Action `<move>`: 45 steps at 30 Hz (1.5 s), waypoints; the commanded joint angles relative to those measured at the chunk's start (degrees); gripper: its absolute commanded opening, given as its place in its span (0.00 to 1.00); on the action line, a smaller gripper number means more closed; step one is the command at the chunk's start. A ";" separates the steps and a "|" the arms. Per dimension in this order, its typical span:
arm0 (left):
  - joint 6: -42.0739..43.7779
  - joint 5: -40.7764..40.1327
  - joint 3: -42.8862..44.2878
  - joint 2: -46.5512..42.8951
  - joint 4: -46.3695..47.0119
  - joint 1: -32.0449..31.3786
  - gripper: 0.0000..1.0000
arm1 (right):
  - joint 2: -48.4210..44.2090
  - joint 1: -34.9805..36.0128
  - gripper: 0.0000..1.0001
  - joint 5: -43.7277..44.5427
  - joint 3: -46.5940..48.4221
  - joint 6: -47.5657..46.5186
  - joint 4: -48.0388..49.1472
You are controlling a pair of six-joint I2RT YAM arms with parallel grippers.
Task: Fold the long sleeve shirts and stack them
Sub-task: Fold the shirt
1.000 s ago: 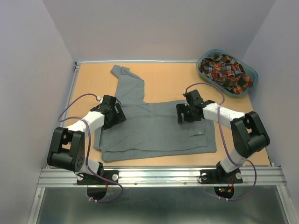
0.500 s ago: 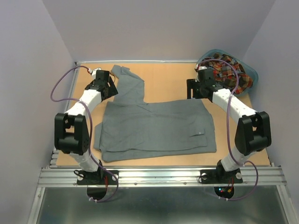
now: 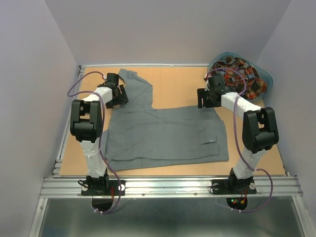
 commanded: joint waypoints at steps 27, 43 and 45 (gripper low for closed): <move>7.24 -6.47 1.87 -2.42 6.37 -5.73 0.11 | 5.83 -4.95 0.69 -1.36 6.69 -9.30 6.15; 7.51 -7.79 -1.03 -7.88 11.21 -6.96 0.11 | 12.16 -7.24 0.55 -13.84 9.16 -16.86 6.86; 7.51 -7.88 -1.91 -8.93 12.70 -6.96 0.11 | 12.86 -7.24 0.55 -14.72 9.33 -17.12 6.86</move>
